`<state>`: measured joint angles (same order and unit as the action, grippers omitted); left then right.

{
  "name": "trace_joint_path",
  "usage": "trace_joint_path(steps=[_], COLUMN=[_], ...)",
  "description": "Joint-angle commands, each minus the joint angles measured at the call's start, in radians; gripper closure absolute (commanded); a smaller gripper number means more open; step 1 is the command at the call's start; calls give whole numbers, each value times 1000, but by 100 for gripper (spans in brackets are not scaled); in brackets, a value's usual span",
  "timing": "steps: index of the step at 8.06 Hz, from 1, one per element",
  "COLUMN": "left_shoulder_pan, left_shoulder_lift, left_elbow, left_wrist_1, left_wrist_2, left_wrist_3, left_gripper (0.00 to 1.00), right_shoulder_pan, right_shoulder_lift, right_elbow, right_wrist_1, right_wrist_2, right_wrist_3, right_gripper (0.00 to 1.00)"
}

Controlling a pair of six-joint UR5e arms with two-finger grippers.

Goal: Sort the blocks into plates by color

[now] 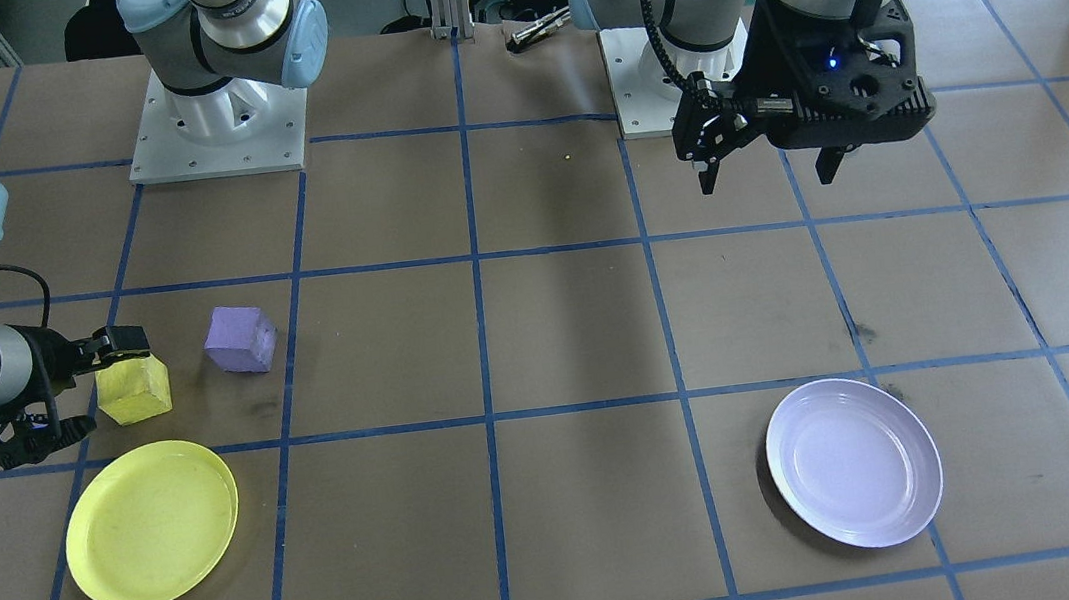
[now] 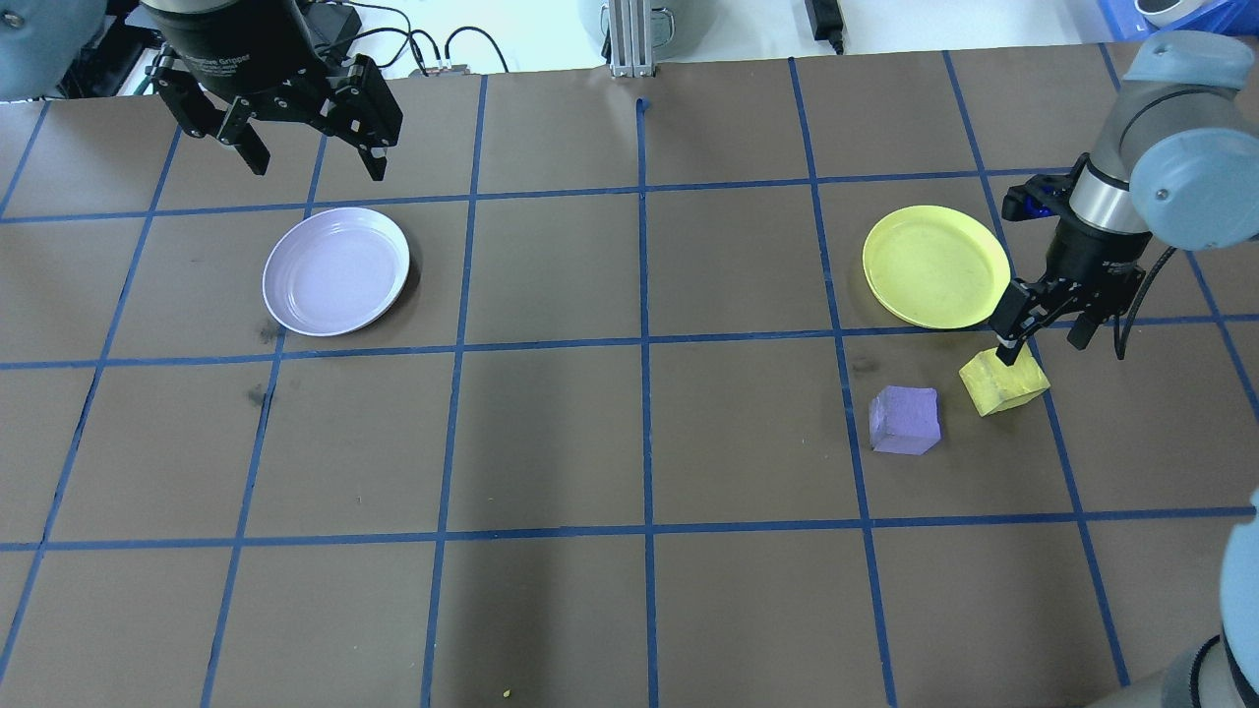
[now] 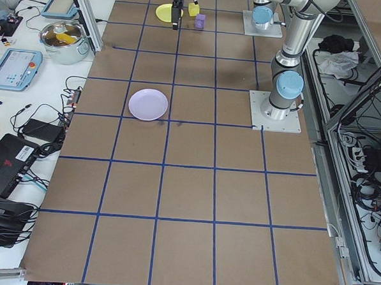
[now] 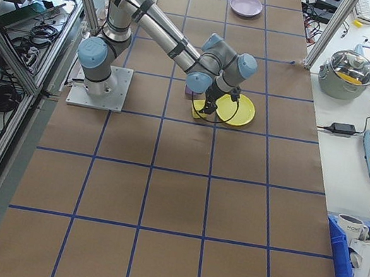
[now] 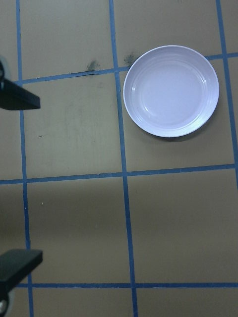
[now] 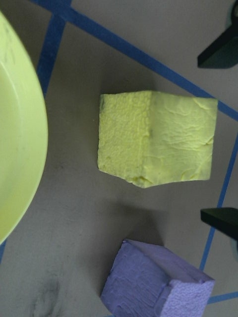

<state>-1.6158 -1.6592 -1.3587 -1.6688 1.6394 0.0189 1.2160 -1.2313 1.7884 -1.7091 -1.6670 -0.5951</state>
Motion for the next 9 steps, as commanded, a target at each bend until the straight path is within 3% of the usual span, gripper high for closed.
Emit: trace_joint_path(steps=[1,3,4,5,6,9], left_shoulder_pan=[13,14,13,13,13,13], left_shoulder_lift=[18,22,12,7,10,9], left_elbow=[-5,-7,-7,-7,-7,-8], left_wrist_1=[-46,-39,-37,-37,-45,-46], left_wrist_2=[-143,-144,-135,-122,-104,-96], left_wrist_3=[-3,-4,-4,-2,-4,-16], left_gripper=[0,0,0,0,0,0], right_shoulder_pan=[0,0,0,0,0,2], right_shoulder_lift=[56,90,95,95,93,32], right_elbow=[3,3,3,3,3,-43], right_wrist_1=[0,-1,-24,-38,-37,-32], right_wrist_2=[0,0,6,15,15,18], right_wrist_3=[0,1,3,3,11,-3], right_gripper=[0,0,13,68,99,100])
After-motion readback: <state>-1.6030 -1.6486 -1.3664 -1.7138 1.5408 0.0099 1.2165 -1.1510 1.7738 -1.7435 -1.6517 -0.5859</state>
